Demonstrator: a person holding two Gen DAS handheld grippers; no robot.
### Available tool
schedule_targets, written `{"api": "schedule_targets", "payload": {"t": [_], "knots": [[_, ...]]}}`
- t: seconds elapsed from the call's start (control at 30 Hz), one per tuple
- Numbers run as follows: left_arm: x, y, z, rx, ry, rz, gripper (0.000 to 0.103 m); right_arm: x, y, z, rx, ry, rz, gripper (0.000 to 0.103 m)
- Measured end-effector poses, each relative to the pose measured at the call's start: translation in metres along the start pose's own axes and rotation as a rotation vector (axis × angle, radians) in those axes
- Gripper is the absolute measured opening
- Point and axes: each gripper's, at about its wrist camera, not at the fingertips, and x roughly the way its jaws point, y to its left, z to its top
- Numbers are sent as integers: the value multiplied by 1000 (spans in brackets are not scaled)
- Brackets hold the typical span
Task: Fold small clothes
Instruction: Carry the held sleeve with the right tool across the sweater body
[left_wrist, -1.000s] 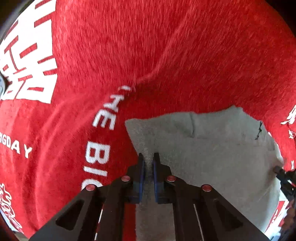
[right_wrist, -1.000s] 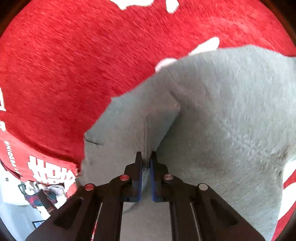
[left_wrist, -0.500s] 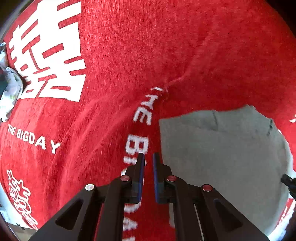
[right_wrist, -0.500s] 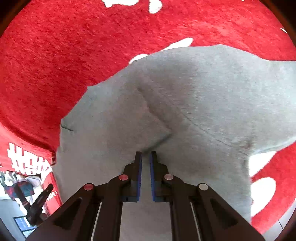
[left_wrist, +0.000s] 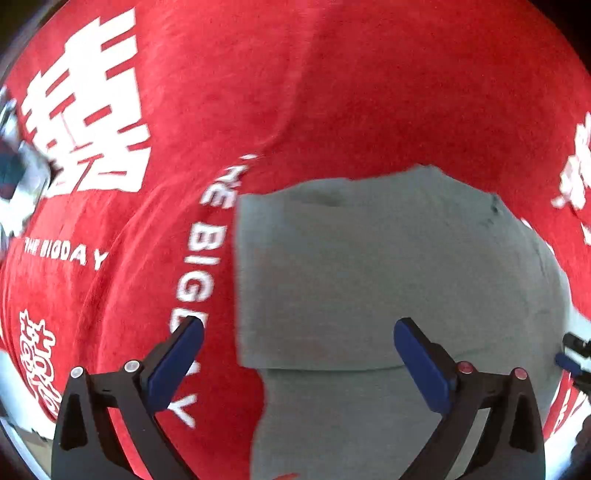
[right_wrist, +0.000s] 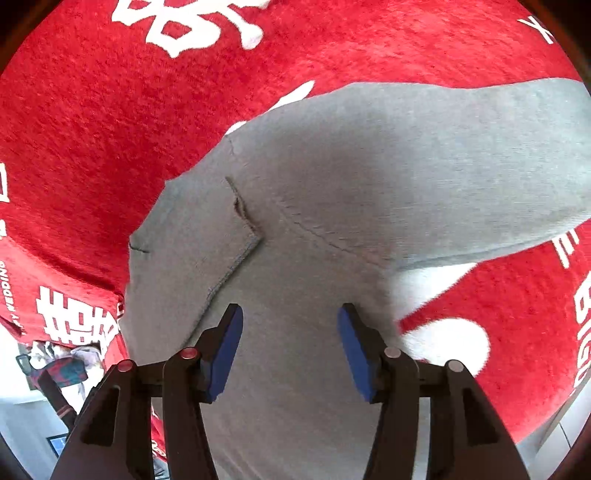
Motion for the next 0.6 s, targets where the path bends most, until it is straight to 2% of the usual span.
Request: {"api": "schedule_targets", "payload": {"t": [0.1,0.17,0.3,0.6], "knots": [[3,-26,-1,17,26,4,103,-8,-16,1,15,-3,11,60],[9,-46,1,21,58,-4,103,-17,-29,3,28,-16,3,66],[17,-89,1,72,79,-8,103,-34,-63,10,75,-47,-6,66],[19,-177,-6,213,100,-84,103,-63,-171,22,354,-122,26,67]]}}
